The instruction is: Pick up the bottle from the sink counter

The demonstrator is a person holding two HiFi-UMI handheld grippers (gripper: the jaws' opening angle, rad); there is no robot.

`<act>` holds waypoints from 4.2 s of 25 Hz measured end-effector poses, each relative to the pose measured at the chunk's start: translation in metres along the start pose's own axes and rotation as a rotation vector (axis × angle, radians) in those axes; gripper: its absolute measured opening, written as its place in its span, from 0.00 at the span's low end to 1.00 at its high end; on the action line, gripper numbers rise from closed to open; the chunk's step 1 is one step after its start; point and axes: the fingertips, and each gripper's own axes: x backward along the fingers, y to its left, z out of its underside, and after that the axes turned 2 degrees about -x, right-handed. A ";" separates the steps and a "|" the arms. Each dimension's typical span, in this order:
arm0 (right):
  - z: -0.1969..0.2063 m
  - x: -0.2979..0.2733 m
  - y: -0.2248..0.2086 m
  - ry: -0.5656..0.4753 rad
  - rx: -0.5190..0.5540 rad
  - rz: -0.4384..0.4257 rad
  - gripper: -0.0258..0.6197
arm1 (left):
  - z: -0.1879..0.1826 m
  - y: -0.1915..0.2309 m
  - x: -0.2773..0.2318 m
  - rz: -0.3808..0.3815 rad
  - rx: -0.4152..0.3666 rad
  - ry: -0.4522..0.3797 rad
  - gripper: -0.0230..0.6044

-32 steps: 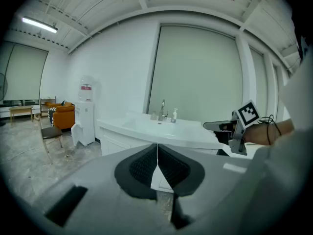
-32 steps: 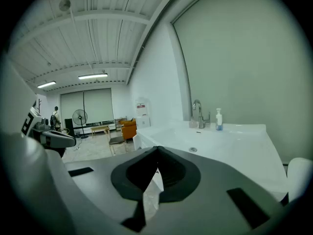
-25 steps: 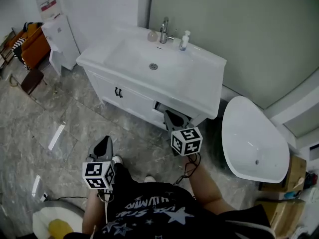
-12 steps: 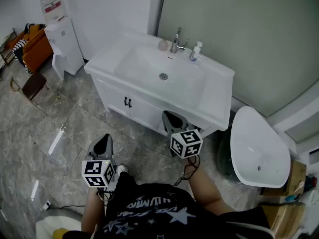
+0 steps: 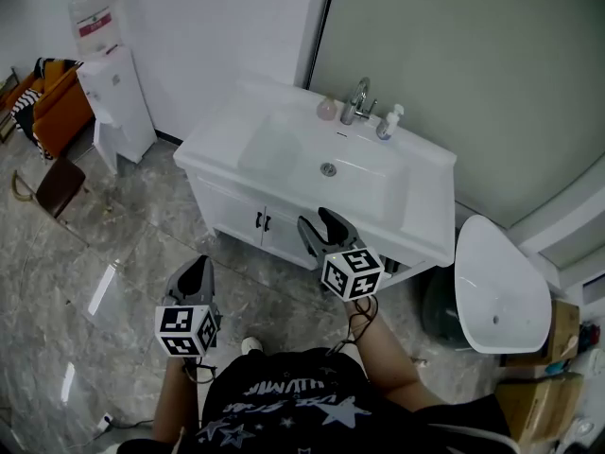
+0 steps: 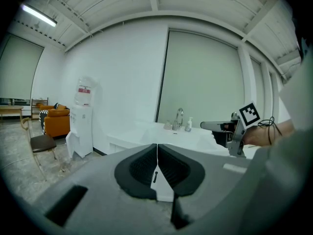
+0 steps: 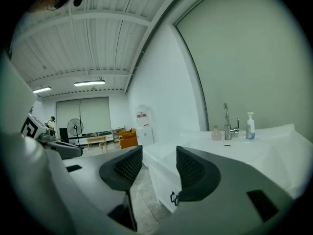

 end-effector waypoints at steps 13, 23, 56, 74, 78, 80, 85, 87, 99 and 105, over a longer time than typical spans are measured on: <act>0.021 -0.068 -0.018 0.095 -0.020 0.112 0.56 | 0.011 0.069 -0.048 0.039 0.031 0.070 0.07; 0.005 -0.174 -0.100 0.074 -0.067 0.183 0.61 | -0.024 0.106 -0.138 0.003 0.022 0.072 0.07; -0.035 -0.385 -0.403 0.112 -0.055 0.614 0.48 | -0.103 0.098 -0.489 0.115 -0.040 0.186 0.07; -0.027 -0.407 -0.435 0.162 -0.009 0.619 0.26 | -0.081 0.096 -0.510 0.110 -0.029 0.246 0.07; -0.034 -0.402 -0.423 0.144 0.002 0.596 0.26 | -0.081 0.102 -0.494 0.089 -0.023 0.235 0.07; -0.040 -0.397 -0.412 0.128 0.008 0.579 0.26 | -0.084 0.103 -0.483 0.076 -0.016 0.224 0.07; -0.057 -0.383 -0.381 0.096 0.026 0.551 0.26 | -0.088 0.105 -0.448 0.058 -0.015 0.187 0.07; -0.063 -0.376 -0.367 0.088 0.032 0.532 0.26 | -0.091 0.105 -0.433 0.047 -0.010 0.168 0.07; -0.079 -0.285 -0.278 0.061 0.058 0.472 0.26 | -0.084 0.083 -0.326 0.051 -0.009 0.103 0.07; -0.069 -0.232 -0.236 0.056 0.061 0.433 0.26 | -0.074 0.064 -0.273 0.062 -0.013 0.066 0.07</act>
